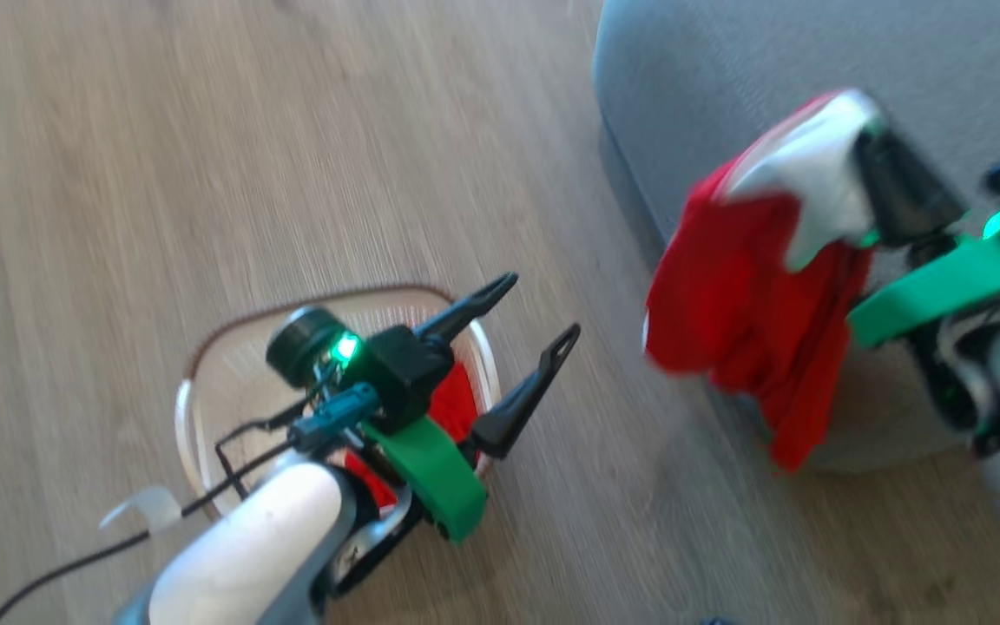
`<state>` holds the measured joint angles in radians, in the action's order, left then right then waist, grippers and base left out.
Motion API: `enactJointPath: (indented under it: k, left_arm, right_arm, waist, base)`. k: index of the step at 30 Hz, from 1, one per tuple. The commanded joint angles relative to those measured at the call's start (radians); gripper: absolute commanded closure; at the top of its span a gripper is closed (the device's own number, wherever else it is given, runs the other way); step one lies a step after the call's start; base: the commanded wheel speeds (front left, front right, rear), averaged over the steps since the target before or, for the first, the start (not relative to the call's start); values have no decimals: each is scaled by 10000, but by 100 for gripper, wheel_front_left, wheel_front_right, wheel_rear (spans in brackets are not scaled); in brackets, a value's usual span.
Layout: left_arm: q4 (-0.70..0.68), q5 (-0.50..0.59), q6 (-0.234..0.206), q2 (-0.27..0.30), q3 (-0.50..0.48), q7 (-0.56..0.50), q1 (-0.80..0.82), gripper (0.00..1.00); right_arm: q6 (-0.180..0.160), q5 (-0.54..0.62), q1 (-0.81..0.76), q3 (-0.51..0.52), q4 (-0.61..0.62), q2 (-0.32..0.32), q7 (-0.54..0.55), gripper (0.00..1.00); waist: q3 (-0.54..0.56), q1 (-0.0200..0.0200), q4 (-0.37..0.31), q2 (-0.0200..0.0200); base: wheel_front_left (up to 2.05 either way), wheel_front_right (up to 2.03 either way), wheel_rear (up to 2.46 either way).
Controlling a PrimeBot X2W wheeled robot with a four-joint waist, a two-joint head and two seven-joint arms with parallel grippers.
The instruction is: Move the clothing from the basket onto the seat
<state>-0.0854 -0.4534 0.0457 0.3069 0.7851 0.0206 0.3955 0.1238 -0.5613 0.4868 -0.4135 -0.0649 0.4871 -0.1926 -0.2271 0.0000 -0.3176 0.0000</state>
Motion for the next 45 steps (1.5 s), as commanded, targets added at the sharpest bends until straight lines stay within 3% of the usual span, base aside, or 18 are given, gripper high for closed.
enactJointPath:
  k: [1, 9, 16, 22, 29, 33, 45]
  left_arm:
    - [-455, 168, 82, 200, -378, -106, 715, 0]
    - [-722, 401, 276, 408, -344, -548, 1595, 0]
    - [-556, 437, 430, 325, -124, -508, 1960, 0]
    - [-410, 366, 469, 296, -33, -294, 1951, 0]
    - [-422, 316, 395, 196, 85, -146, 1806, 0]
    - [-544, 375, 355, 210, 123, -223, 1904, 0]
    - [-1186, 546, -134, 904, -53, -911, 1709, 0]
  right_arm:
    - [69, -14, 441, 594, 112, -75, 56, 100]
    - [69, 2, 2723, 2982, -959, -627, 446, 100]
    - [69, 197, 5923, 5598, -2421, -455, 1224, 100]
    - [69, 1702, 9077, 7927, -3525, 186, 2321, 100]
    - [69, 3805, 11130, 9289, -4077, 631, 3325, 100]
    - [69, 4468, 10898, 10017, -4365, 504, 3471, 100]
    - [69, 5710, 8011, 12356, -5923, -551, 2070, 100]
  waist:
    - [-938, 0, 121, 0]
    - [-2725, 0, 303, 0]
    - [-3370, 0, 773, 0]
    - [-3778, 0, 1356, 0]
    - [-4171, 0, 1791, 0]
    - [-4760, 0, 1878, 0]
    - [-5892, 0, 1399, 0]
  base:
    - [0, 0, 0]
    - [0, 0, 0]
    - [0, 0, 0]
    - [0, 0, 0]
    - [0, 0, 0]
    - [0, 0, 0]
    - [0, 0, 0]
